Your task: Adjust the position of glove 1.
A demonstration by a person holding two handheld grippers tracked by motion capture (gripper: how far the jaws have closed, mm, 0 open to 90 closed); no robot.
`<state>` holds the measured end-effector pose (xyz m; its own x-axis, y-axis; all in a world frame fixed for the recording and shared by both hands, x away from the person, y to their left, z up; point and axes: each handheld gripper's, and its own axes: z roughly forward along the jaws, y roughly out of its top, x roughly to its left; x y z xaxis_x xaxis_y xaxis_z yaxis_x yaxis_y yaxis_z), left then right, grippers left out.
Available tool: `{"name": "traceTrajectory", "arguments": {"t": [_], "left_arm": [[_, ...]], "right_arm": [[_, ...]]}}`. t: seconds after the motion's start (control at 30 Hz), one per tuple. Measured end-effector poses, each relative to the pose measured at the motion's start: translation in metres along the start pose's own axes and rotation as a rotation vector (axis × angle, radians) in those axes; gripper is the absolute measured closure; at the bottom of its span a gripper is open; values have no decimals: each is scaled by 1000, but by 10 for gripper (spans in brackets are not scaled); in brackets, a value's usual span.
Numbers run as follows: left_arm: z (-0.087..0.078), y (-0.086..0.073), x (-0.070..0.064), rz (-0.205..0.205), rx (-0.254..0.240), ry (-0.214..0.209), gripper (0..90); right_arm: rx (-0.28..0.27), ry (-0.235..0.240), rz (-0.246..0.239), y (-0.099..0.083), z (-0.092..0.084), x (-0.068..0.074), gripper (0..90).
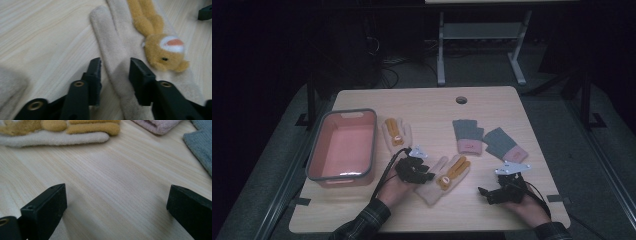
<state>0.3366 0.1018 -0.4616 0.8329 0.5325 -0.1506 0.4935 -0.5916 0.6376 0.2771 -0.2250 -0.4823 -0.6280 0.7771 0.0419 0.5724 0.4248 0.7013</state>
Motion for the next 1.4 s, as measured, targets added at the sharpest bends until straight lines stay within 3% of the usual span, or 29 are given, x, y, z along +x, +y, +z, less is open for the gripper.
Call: {"name": "traceTrajectory", "arguments": {"t": [0.17, 0.23, 0.27, 0.33, 0.37, 0.43, 0.67, 0.83, 1.07, 1.27, 1.4], "left_arm": [[2, 1, -2, -13, -2, -26, 848], [1, 2, -1, -3, 16, -30, 877], [1, 3, -1, -20, 3, -32, 884], [-2, 4, 1, -23, -4, -41, 887], [-3, 5, 0, -41, -22, -45, 887], [-13, 10, 2, -36, -54, -55, 888], [-31, 19, 3, -30, -125, -40, 888], [-50, 24, 12, -25, -175, 28, 888], [-66, 24, 19, -27, -223, 79, 887], [-56, 21, 12, -20, -203, 41, 886], [-49, 24, -1, 16, -191, 1, 885]], "right_arm": [[-2, 0, -3, 0, 0, 0, 23], [-1, 0, -2, 0, 0, 0, 23], [-1, 0, -2, 0, 0, 0, 23], [-1, 0, -2, 0, 0, 0, 23], [-1, 0, -2, 0, 0, 0, 23], [-1, 0, -2, 0, 0, 0, 23], [-2, 0, -2, 0, 0, 0, 23], [-2, 0, 0, 0, 0, 0, 23], [-3, 1, -2, 0, 0, 0, 23], [-2, 0, 0, 0, 0, 0, 23], [-1, 1, 0, 0, 0, 0, 23]]}}
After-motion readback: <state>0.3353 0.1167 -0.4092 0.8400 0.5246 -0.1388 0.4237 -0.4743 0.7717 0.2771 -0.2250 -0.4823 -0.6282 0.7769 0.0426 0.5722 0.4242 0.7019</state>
